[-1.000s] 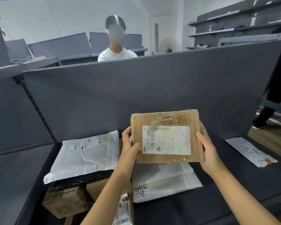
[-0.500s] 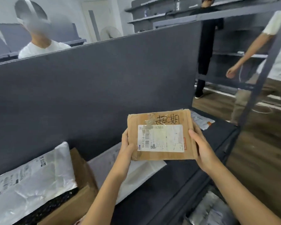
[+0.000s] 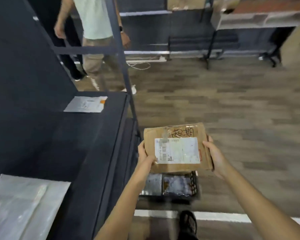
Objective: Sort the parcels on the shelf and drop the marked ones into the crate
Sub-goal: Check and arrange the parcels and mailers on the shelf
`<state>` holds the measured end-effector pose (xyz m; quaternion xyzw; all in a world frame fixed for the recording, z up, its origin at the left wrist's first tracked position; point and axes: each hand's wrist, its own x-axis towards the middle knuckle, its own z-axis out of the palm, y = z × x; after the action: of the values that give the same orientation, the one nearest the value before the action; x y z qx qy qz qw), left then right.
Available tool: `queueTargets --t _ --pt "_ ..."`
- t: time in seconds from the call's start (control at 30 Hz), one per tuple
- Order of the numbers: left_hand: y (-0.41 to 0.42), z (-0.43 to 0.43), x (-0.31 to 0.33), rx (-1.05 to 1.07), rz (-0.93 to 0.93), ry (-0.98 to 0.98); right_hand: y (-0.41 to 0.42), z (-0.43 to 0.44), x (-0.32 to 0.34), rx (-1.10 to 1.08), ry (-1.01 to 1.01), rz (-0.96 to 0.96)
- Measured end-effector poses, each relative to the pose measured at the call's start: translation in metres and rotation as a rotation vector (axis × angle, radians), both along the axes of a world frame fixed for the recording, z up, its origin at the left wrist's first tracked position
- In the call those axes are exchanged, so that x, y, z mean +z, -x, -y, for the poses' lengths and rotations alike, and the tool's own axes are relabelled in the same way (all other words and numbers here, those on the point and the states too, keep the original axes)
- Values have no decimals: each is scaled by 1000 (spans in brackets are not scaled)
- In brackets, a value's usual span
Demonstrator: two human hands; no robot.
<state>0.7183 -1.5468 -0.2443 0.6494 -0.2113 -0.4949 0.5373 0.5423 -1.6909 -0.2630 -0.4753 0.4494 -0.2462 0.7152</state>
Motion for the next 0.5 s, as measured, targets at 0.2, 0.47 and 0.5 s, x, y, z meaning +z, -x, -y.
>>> queueTargets --t 0.2,0.47,0.5 --pt "37 51 -48 -36 -51 -164 46 28 -52 -64 -104 -101" --pt "46 87 -162 30 -103 -384 46 61 -175 79 -198 -351" --pt "44 89 -180 19 -141 -396 44 65 -194 81 -228 -388"
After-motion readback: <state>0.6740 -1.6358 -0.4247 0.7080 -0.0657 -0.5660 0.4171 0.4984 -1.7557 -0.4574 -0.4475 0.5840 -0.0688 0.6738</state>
